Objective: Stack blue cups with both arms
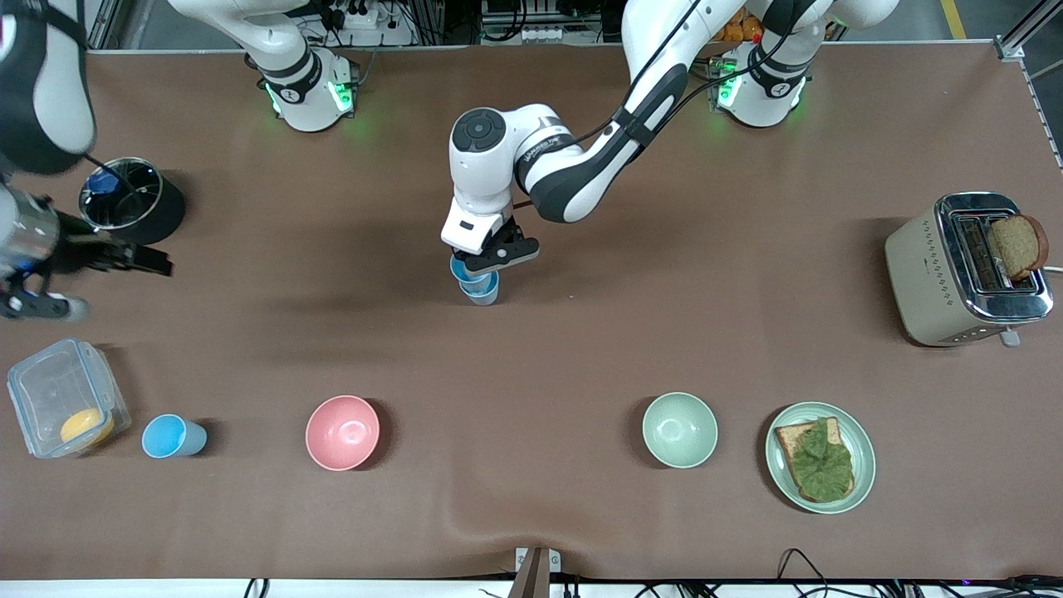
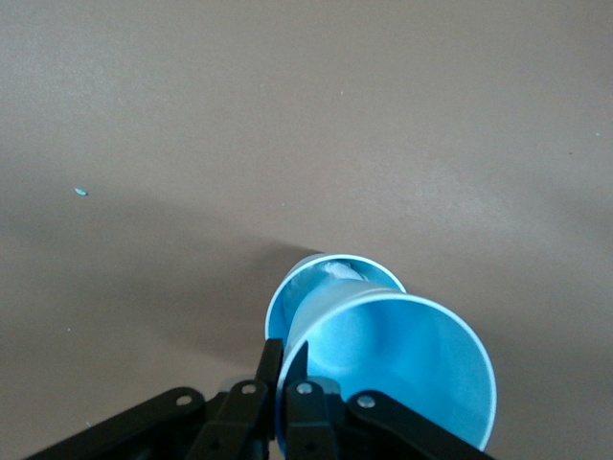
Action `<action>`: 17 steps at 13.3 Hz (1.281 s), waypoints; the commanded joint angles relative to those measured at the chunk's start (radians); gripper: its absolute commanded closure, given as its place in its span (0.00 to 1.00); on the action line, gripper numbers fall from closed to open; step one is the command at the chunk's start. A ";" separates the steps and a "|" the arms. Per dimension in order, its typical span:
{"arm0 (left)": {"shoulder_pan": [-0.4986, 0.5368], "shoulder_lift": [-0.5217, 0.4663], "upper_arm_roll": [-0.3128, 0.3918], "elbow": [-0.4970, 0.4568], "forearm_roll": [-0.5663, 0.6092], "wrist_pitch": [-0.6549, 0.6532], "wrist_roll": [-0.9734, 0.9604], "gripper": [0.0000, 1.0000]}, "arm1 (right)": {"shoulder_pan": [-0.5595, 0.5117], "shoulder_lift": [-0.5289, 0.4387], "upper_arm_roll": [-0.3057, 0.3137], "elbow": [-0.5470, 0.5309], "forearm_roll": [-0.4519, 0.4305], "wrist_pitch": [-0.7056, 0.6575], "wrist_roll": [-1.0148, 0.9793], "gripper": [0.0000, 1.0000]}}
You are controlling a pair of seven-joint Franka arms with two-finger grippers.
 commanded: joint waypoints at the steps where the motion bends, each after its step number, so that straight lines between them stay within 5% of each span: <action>1: 0.000 -0.012 0.008 0.024 0.031 -0.008 0.013 0.00 | -0.050 -0.058 0.059 -0.040 -0.037 -0.026 -0.003 0.00; 4: 0.142 -0.156 0.005 0.013 0.027 -0.069 0.139 0.00 | -0.101 -0.088 0.151 -0.003 -0.031 -0.059 0.001 0.00; 11: 0.460 -0.449 -0.003 -0.005 0.021 -0.543 0.801 0.00 | -0.121 -0.081 0.153 0.066 0.004 -0.142 0.001 0.00; 17: 0.748 -0.711 0.008 -0.201 -0.150 -0.571 1.341 0.00 | -0.104 -0.071 0.151 0.094 0.007 -0.154 0.012 0.00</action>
